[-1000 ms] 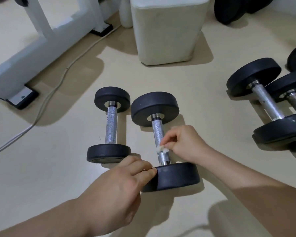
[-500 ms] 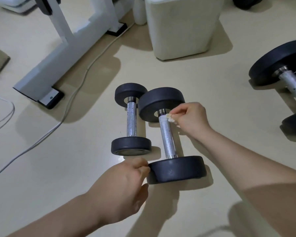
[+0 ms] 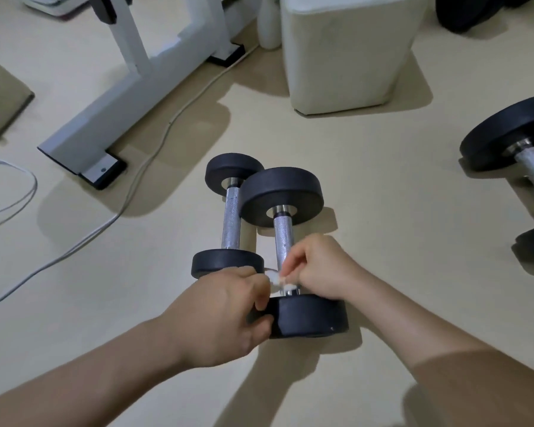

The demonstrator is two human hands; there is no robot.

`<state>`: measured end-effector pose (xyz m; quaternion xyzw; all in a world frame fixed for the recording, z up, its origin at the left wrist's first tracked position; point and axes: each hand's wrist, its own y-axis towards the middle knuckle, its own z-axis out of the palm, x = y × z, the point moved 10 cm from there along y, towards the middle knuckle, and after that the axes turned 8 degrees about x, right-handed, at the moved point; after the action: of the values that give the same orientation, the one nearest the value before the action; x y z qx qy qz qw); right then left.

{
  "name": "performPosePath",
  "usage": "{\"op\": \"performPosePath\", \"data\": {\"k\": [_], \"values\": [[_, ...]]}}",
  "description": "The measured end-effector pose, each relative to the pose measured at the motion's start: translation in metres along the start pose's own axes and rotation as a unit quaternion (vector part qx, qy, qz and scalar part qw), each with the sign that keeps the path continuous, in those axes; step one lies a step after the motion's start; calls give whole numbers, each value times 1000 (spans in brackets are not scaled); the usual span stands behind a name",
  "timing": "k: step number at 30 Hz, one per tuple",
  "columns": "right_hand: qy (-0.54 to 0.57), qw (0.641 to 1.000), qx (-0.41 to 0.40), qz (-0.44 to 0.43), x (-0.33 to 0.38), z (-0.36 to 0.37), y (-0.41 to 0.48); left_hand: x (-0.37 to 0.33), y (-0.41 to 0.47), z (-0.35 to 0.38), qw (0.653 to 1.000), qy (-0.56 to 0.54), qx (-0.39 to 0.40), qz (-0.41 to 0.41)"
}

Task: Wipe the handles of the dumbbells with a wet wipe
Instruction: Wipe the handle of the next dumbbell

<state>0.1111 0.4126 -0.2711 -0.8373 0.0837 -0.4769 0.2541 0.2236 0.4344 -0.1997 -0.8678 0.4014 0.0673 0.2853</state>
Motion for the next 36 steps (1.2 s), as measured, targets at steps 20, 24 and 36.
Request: {"op": "performPosePath", "data": {"k": [20,24,36], "values": [[42,979,-198,-28,12,-21,27,20,-5,17,994,-92,26,-48],[74,991,-114,-7,-3,8,21,22,-17,16,998,-56,1,-25],[43,992,-114,-20,22,24,31,78,-4,19,946,-288,-60,-136]]}}
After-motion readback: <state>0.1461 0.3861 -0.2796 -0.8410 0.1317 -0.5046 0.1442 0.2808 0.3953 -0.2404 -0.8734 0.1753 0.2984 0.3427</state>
